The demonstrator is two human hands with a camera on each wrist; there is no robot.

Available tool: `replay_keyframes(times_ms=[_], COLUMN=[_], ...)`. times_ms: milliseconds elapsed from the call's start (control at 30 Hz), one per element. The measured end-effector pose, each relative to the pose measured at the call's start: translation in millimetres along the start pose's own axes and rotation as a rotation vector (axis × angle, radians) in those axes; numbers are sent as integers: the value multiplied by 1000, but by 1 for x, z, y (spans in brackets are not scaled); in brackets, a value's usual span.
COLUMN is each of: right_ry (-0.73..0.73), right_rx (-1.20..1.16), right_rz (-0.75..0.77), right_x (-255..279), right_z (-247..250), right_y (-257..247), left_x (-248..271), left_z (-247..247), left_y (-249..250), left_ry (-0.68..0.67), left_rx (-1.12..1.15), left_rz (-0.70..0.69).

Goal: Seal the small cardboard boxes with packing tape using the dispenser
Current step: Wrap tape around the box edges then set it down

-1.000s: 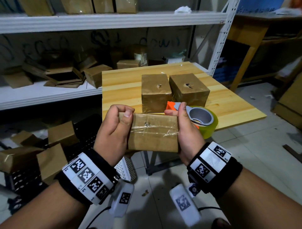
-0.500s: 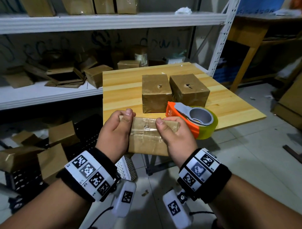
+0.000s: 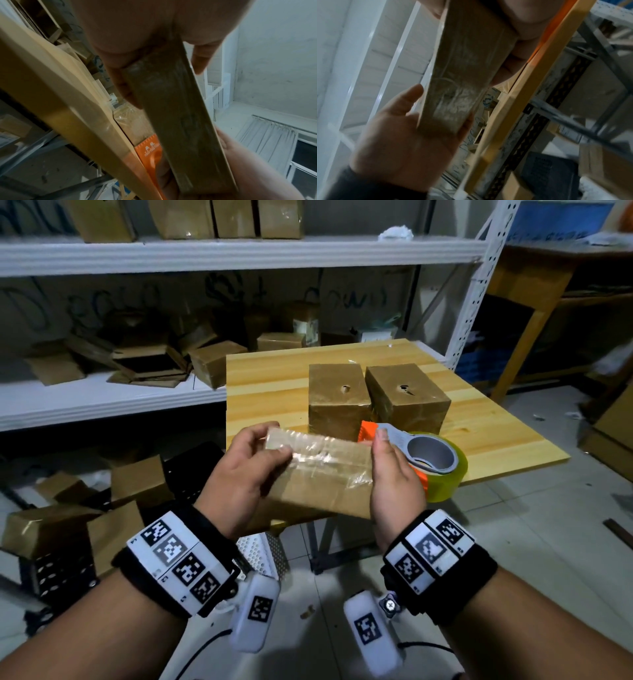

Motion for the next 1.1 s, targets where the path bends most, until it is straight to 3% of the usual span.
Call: replay_keyframes(times_ms=[67,167,300,433,600,800,900,1100], right_ry=[17,-75,-177,-241,-256,-256,-266,-177], right_rx=[-154,-444,-226,-47,40,154,197,-7], right_rz=[-123,-281,-154,-89,-1,56,62,47], right_x=[-3,0,-2,-1,0,-1,-1,-7], right_z=[-5,-12,-16,-15,-10,-13,-13,-11], right_y=[2,-2,8,8,8,4,-1,-14], left_x=[-4,-7,-18,-23,-27,-11,-15,-34], left_z=[5,12,29,38,35,16,16,15], left_y=[0,0,0,-1,-4,2,7,29], left_ry=[11,102,295,342,120,-118,-113,-99], left_rx=[12,4,-54,-231,-534,-999,-1171,-1242], left_rz=[-18,-24,-31,-44,24,-137,-157,-53])
Point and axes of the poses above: each hand's wrist, its own x-axis away from the middle knuckle, its own z-axis out of the back of the hand, y = z × x, the point moved 3 cm from there along -x, towards the middle knuckle, and after that the axes turned 4 degrees about y, right-handed, at the moved point
